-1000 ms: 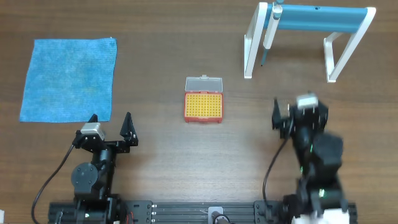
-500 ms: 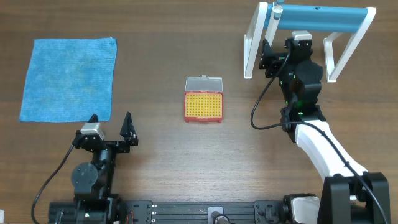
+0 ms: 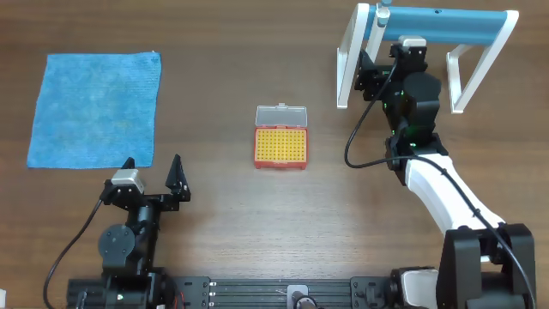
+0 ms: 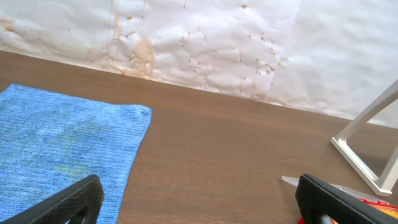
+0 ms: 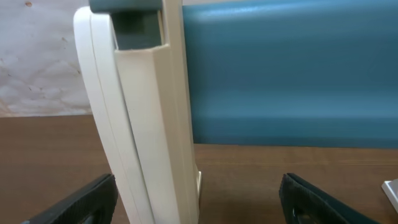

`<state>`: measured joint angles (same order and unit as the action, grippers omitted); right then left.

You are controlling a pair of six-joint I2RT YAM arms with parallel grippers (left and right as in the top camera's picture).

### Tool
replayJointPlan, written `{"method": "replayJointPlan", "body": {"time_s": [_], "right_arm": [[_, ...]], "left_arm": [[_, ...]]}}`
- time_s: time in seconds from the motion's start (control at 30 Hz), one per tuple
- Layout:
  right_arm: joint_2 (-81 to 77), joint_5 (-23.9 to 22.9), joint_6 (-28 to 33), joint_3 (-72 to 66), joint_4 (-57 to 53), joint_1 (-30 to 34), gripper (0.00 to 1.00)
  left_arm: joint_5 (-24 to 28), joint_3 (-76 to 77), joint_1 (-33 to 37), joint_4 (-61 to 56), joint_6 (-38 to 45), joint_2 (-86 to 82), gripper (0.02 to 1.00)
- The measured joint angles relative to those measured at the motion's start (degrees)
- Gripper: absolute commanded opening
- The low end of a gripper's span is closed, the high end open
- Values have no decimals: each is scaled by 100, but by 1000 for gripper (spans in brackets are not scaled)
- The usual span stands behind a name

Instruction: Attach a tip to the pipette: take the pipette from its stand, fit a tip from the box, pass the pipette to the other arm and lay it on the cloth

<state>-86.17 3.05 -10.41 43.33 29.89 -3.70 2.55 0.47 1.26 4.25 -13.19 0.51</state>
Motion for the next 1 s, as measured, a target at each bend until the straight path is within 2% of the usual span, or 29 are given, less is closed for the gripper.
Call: {"method": "replayJointPlan", "body": {"time_s": [1.0], "right_arm": [[-953,-42,214,638,74,140,847]], "left_arm": [[0,0,0,0,0,0,996]]}}
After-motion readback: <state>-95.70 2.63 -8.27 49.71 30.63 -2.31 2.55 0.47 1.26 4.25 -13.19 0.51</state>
